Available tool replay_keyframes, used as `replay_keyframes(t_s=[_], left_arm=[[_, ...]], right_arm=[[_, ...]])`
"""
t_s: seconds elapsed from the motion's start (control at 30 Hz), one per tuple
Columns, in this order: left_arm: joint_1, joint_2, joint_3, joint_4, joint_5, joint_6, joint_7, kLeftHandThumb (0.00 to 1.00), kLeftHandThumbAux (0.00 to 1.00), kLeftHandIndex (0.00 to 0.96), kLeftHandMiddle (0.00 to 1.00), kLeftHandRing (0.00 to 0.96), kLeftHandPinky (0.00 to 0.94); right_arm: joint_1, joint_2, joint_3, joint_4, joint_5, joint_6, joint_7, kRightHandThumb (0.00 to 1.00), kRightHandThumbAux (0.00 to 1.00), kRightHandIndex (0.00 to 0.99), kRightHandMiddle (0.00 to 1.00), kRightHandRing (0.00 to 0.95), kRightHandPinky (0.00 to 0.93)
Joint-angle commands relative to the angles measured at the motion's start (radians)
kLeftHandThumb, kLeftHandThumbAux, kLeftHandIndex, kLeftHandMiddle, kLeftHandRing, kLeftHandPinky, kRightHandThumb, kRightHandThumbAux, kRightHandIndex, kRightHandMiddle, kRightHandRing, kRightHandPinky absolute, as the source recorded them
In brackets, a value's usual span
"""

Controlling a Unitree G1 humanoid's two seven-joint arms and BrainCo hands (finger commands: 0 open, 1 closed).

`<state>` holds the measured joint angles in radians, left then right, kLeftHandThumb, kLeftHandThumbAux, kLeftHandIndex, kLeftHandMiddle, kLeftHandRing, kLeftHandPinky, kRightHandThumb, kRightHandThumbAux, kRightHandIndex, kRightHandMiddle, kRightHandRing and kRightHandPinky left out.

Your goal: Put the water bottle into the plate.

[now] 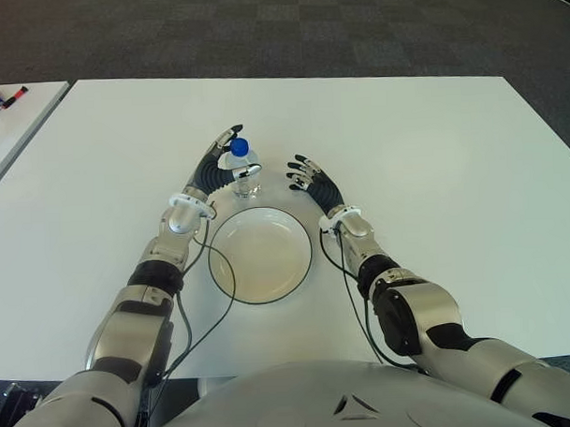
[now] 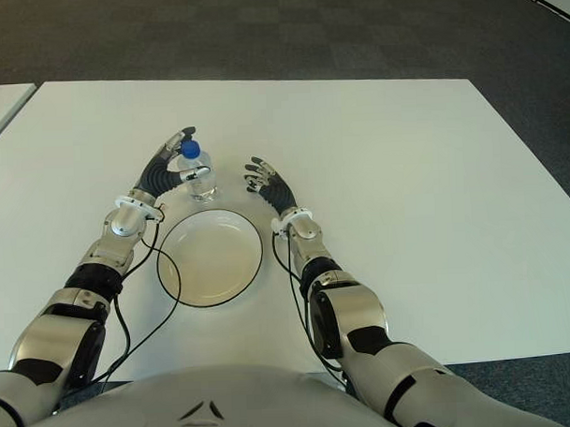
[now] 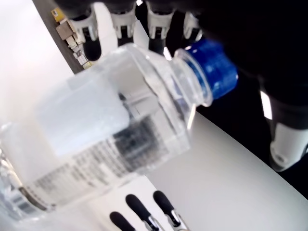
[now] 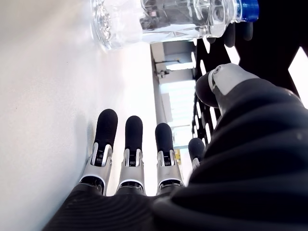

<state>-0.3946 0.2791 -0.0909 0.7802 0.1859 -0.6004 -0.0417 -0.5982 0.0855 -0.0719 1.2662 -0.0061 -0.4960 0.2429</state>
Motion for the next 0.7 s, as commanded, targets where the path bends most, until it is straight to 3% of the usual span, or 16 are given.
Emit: replay_keyframes(t_s=[0.03, 0.7], left_arm=[[0.032, -0.01, 0.005, -0.042, -0.02, 0.004, -0.026, 0.0, 0.505, 0.0, 0.034, 0.007, 0.0], [0.071, -0.017, 0.006, -0.114, -0.045, 0.024, -0.063, 0.0, 0.51, 0.0, 0.043, 0.022, 0.005]], right_arm=[[0.019, 0.066, 0.007, 0.049, -0.011, 0.086, -0.017, 0.138, 0.624, 0.054, 0.153, 0.176, 0.223], [0.019, 0.059, 0.02, 0.056, -0.017, 0.087, -0.02, 0.113, 0.626, 0.054, 0.144, 0.163, 0.216]])
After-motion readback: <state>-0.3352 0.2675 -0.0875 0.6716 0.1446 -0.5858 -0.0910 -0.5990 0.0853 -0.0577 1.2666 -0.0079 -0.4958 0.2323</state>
